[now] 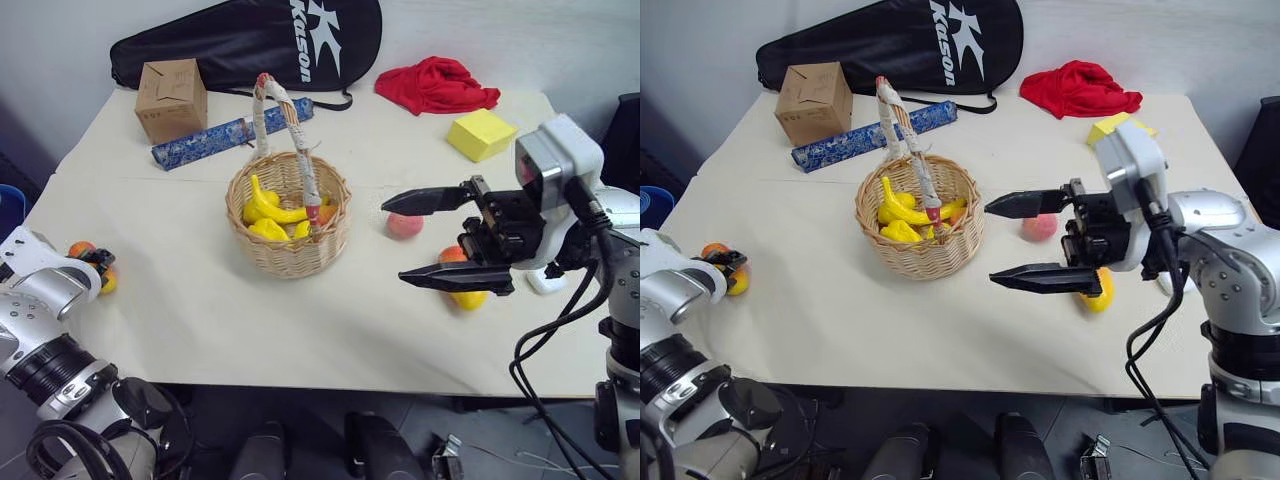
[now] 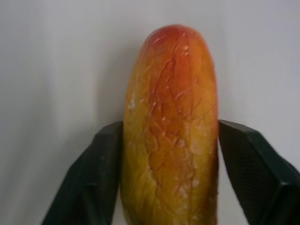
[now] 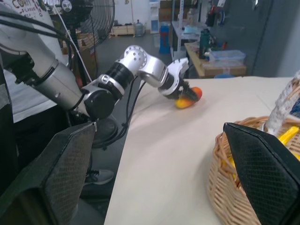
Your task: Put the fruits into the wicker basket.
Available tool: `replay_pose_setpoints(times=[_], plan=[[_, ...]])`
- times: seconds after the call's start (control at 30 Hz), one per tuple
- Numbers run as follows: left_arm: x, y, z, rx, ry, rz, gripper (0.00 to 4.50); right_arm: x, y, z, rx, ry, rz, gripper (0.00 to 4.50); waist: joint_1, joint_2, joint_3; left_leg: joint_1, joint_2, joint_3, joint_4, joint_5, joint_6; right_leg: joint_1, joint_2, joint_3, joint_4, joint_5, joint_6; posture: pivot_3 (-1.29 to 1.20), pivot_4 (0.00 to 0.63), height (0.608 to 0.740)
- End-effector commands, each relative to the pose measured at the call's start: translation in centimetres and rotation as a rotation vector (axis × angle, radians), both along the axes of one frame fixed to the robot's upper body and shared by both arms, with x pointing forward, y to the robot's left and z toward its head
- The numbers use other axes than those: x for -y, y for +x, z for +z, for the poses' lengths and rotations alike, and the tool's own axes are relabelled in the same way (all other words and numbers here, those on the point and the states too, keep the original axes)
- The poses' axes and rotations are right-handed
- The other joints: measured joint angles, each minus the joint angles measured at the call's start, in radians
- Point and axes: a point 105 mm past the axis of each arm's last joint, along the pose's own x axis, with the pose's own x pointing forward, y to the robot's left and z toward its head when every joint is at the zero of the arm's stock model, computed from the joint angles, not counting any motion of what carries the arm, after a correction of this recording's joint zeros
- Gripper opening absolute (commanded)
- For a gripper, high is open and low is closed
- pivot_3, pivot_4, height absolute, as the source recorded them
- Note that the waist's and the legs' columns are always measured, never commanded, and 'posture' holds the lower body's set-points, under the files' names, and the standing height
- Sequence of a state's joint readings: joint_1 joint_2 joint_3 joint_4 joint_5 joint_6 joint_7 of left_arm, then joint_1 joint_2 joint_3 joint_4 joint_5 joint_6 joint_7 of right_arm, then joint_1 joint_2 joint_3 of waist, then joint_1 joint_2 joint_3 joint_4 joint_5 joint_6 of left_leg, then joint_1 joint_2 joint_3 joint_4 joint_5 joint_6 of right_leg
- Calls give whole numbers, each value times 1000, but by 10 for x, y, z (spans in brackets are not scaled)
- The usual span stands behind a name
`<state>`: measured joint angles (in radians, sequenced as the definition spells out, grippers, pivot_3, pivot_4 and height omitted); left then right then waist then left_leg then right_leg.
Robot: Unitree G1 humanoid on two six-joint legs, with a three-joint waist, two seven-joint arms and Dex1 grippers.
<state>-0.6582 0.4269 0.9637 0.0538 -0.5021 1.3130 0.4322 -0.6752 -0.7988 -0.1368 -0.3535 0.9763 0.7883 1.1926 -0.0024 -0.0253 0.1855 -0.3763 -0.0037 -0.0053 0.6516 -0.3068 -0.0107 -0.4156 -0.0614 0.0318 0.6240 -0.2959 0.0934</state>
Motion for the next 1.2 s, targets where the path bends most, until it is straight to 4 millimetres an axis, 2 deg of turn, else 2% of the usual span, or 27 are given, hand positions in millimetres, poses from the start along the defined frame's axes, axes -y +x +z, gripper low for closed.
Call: replay_pose_setpoints(times=[0.03, 0.1, 0.17, 0.3, 0.47, 0.53, 0.63, 0.8, 0.87, 0.97, 1.07, 1.13, 1.2], plan=[[6, 4, 17, 31, 36, -45, 2027, 3, -6, 6, 34, 15, -23, 4500, 1, 0, 0, 0, 0, 0, 0, 0, 0, 0, 0, 0, 0, 0, 0, 0, 150, 740], [20, 11, 29, 62, 59, -145, 1924, 4, -5, 6, 41, 11, -43, 4500, 1, 0, 0, 0, 0, 0, 1, 0, 0, 0, 0, 0, 0, 0, 0, 0, 150, 740], [49, 20, 51, 131, 70, -325, 1924, 5, -2, 8, 50, 12, -70, 4500, 4, -1, 0, 0, 0, 0, 1, 0, 0, 0, 0, 0, 1, 0, 0, 0, 150, 740], [114, 29, 110, 293, 124, -707, 1924, 7, 2, 8, 64, 0, -121, 4500, 4, -4, 2, -2, 0, -3, 2, 1, -1, 0, -1, -2, 1, 0, 0, 0, 150, 740], [170, 42, 158, 369, 197, -957, 1924, 8, 3, 6, 68, 2, -154, 4500, -2, -3, 2, -2, -1, -2, 0, 1, -3, 0, 0, -2, 0, 0, 0, 0, 150, 740], [197, 50, 163, 375, 195, -1058, 1924, 9, 5, 6, 77, 7, -177, 4500, -1, -3, 2, -2, 0, -2, -1, 2, -4, -1, 1, -2, 2, 0, 0, 0, 150, 740], [232, 70, 144, 311, 191, -1160, 1924, 8, 8, 6, 92, 18, -216, 4500, 2, -3, 2, -2, -1, -1, -1, 2, -4, -2, 1, -1, 2, 0, 0, 0, 150, 740], [248, 81, 132, 272, 210, -1229, 1924, 10, 7, 6, 105, 21, -250, 4500, -5, -4, 2, -2, -1, 3, -1, 3, -3, -5, 1, 0, 3, 0, 0, 0, 150, 740], [250, 81, 127, 263, 219, -1258, 2637, 12, 9, 7, 117, 26, -281, 4500, -4, -4, 2, -4, 0, 6, -2, 3, -4, -9, 2, 1, 4, 0, 0, 0, 150, 740], [246, 78, 127, 267, 236, -1278, 3419, 15, 13, 8, 126, 34, -330, 4500, 0, -4, 2, -14, 0, 6, 2, 4, -3, -19, 1, 1, 8, 0, 0, 0, 150, 740], [233, 65, 143, 348, 251, -1305, 4357, 20, 18, 9, 130, 34, -380, 4500, -2, -4, 2, -17, -1, 7, 5, 5, -3, -22, 1, 2, 14, 0, 0, 0, 150, 740], [231, 50, 158, 438, 240, -1367, 4487, 24, 19, 9, 130, 35, -400, 4500, -2, -4, 2, -17, 0, 9, 5, 5, -3, -24, 1, 4, 14, 0, 0, 0, 150, 740], [226, 25, 177, 576, 255, -1458, 4487, 31, 23, 7, 121, 29, -443, 4500, 0, -4, 2, -17, 0, 9, 6, 5, -2, -24, 1, 4, 14, 0, 0, 0, 150, 740]])
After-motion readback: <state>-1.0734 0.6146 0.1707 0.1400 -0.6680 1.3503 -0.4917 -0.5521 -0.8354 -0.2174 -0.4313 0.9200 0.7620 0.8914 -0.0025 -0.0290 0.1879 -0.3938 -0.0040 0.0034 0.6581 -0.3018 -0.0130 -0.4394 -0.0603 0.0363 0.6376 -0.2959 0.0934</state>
